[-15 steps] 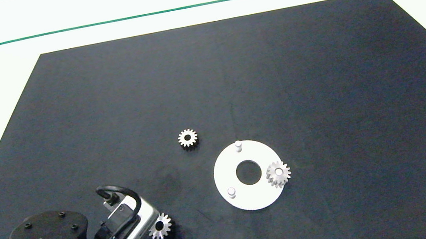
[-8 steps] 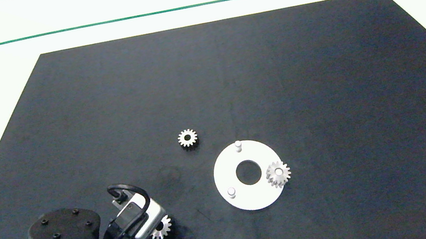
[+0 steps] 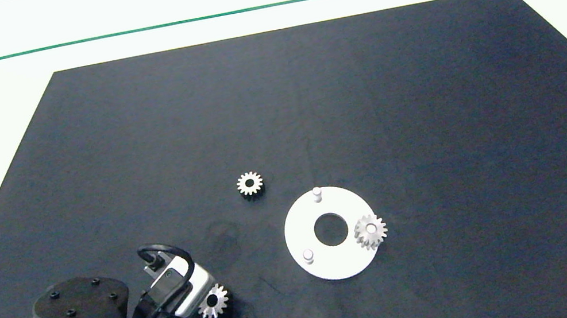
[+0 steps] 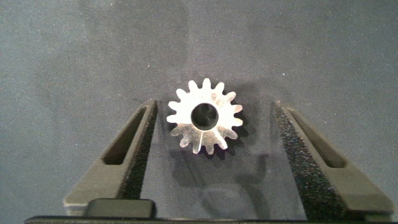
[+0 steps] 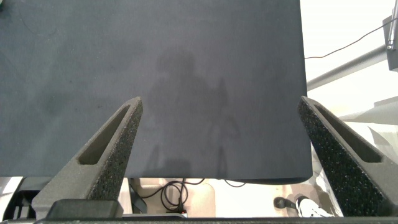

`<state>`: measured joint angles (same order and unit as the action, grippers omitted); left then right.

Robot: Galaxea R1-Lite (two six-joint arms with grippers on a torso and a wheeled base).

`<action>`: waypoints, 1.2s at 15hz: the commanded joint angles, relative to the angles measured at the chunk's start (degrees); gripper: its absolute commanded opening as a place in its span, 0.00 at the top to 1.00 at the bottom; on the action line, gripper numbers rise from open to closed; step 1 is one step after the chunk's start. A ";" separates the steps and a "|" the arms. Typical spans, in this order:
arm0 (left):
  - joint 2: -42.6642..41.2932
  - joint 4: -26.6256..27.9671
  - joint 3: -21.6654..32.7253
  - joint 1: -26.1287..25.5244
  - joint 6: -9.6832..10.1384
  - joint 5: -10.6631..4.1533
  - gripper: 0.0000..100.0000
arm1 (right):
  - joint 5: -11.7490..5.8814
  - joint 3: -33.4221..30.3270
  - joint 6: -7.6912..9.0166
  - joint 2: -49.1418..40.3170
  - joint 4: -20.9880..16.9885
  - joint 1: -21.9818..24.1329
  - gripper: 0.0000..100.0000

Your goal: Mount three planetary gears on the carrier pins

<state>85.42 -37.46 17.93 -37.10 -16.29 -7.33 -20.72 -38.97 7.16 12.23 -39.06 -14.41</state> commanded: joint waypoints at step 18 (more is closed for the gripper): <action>0.80 -0.24 -0.09 -0.17 -0.06 0.03 0.66 | -0.11 -0.05 0.14 0.08 -0.32 0.08 0.00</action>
<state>86.03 -37.53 17.88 -37.25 -16.23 -7.28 -20.70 -39.06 7.24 12.15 -39.16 -14.30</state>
